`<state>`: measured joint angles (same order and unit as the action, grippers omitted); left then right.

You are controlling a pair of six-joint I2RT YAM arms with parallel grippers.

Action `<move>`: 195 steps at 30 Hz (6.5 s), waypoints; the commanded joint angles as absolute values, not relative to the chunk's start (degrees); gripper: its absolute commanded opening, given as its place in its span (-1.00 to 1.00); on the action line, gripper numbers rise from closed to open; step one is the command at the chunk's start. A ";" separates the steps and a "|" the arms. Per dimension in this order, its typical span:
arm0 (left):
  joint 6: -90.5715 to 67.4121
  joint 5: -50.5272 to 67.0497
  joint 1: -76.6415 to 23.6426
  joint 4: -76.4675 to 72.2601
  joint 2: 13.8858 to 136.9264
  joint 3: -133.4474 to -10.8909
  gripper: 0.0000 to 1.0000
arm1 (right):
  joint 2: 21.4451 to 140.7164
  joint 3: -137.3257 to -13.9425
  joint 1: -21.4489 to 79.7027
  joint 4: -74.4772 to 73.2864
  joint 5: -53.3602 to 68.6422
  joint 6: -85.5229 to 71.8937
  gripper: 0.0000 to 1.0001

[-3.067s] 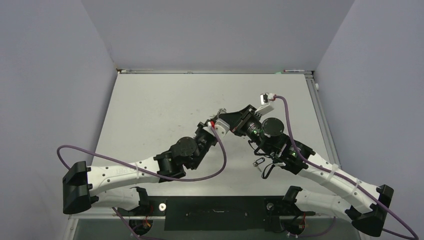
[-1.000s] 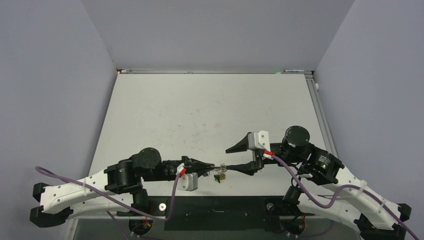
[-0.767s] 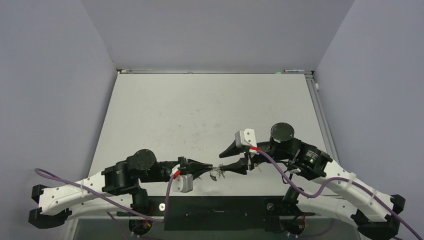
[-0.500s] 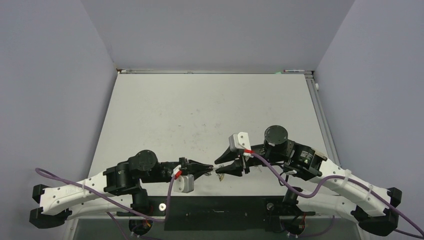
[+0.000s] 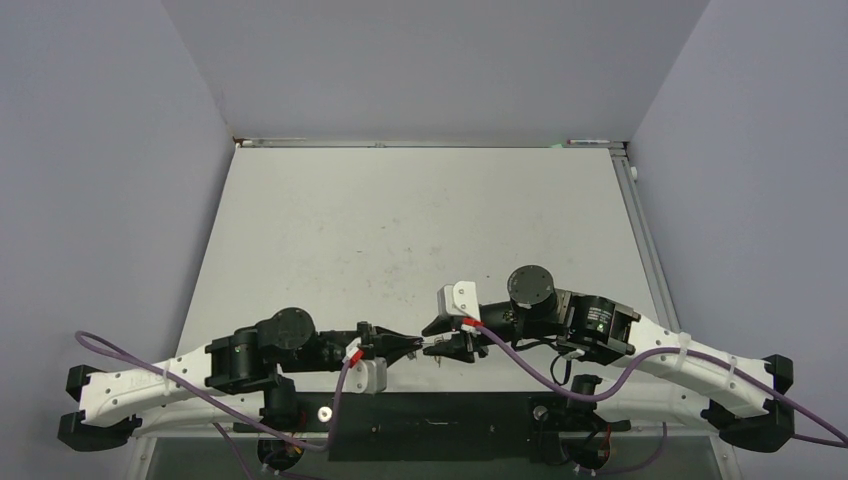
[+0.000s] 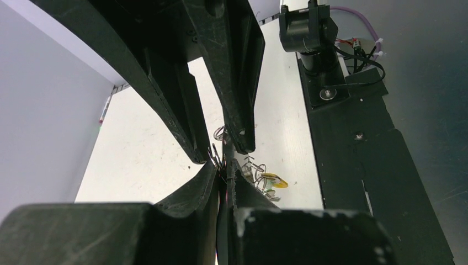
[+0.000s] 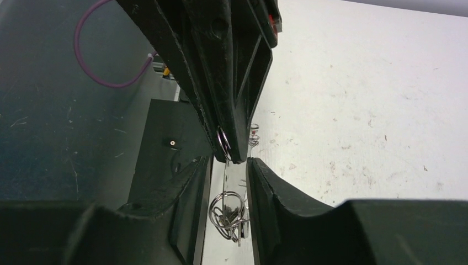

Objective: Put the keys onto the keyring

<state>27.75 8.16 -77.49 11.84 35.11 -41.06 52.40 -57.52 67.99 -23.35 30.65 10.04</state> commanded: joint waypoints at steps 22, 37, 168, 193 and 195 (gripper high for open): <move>29.80 3.29 -79.59 4.80 34.42 -41.57 -0.85 | 52.89 -61.83 70.64 -23.80 18.21 13.80 -0.90; 27.48 -3.60 -79.89 2.46 35.42 -39.50 -0.31 | 50.27 -60.43 71.29 -22.73 12.02 16.11 -0.89; 58.96 -9.98 -80.92 -6.12 26.28 -21.37 -1.00 | 60.86 -43.67 36.65 -49.20 -21.73 -56.94 0.03; 54.17 -4.60 -78.50 -5.37 25.89 -22.04 -1.00 | 62.41 -33.31 36.56 -30.21 -8.04 -40.19 -0.27; 53.83 -4.16 -78.33 -5.28 25.71 -22.14 -1.00 | 62.91 -33.40 36.56 -30.43 -8.83 -40.64 -0.26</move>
